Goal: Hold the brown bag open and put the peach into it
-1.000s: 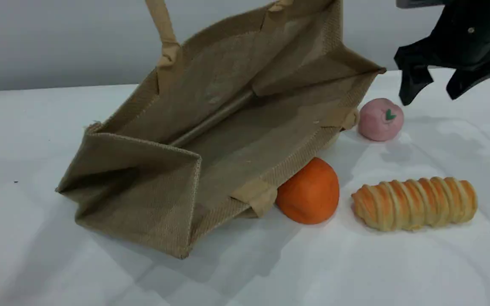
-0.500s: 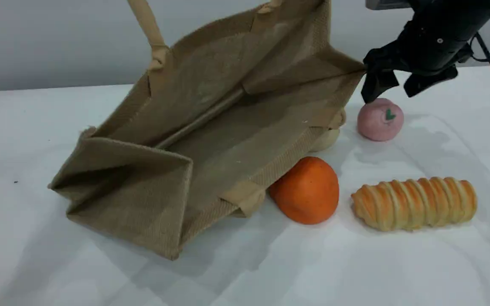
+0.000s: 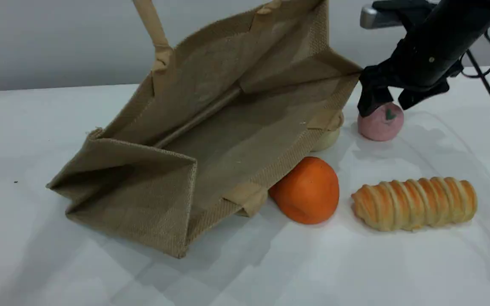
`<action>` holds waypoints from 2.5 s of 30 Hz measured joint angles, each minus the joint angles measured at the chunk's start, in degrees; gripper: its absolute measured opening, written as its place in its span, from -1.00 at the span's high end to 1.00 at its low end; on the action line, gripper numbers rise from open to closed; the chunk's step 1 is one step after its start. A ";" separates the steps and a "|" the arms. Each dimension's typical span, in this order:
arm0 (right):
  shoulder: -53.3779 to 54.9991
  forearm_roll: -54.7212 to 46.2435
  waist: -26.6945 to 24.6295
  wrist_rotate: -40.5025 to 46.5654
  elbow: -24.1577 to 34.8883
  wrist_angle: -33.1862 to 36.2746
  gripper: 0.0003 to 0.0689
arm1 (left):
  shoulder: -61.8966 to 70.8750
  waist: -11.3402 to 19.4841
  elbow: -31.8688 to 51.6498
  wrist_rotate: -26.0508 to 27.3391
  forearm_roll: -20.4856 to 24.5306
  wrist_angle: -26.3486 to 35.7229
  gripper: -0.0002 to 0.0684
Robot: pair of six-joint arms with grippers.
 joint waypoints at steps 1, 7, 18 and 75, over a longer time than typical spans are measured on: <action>0.32 0.13 0.00 0.00 0.00 -0.32 -0.62 | 0.00 0.00 0.00 0.00 0.00 0.00 0.72; 2.48 0.21 0.00 -0.11 0.00 -1.89 -0.61 | 0.00 0.00 0.00 0.06 -0.01 0.00 0.72; 2.85 -0.04 -0.06 -0.11 0.00 -3.37 0.49 | 0.00 0.05 0.00 0.09 -0.13 0.00 0.72; -23.41 9.64 27.60 -6.28 32.76 -31.42 0.92 | 0.00 -2.43 0.00 1.51 -4.48 0.04 0.72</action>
